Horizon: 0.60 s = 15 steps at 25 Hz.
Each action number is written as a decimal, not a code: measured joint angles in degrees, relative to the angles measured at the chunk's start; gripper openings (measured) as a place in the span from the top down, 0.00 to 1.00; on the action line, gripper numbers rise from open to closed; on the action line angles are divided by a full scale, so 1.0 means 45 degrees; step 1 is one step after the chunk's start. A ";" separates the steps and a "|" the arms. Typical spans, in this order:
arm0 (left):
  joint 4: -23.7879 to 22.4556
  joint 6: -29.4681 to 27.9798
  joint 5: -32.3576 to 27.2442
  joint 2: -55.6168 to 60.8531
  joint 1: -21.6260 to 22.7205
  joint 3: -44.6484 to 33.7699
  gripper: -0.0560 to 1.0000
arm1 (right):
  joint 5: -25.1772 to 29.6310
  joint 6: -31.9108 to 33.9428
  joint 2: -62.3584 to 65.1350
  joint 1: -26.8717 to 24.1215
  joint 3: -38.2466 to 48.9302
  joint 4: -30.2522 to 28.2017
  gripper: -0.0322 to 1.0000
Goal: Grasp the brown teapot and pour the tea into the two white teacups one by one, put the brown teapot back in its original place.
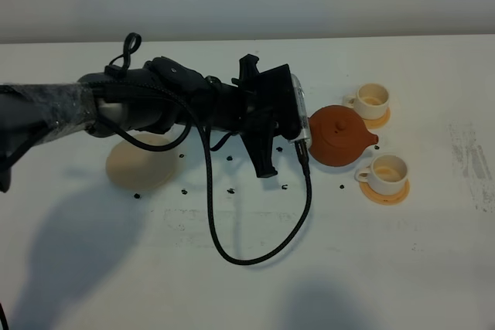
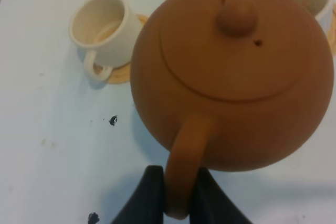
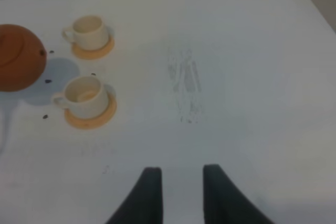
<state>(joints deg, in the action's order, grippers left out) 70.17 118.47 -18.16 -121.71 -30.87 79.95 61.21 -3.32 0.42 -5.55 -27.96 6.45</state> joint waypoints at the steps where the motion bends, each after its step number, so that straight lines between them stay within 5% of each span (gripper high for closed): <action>1: -0.0030 0.0000 -0.0001 -0.0083 -0.0012 0.0034 0.87 | 0.0000 0.0000 0.0000 0.0000 0.0000 0.0000 0.75; 15: -0.0526 -0.0002 0.0476 -0.0393 -0.0321 0.0353 0.87 | 0.0000 0.0000 0.0000 0.0000 0.0000 0.0000 0.75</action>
<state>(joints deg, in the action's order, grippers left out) 67.80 118.47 -16.02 -123.47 -32.31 81.54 61.21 -3.32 0.42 -5.55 -27.96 6.45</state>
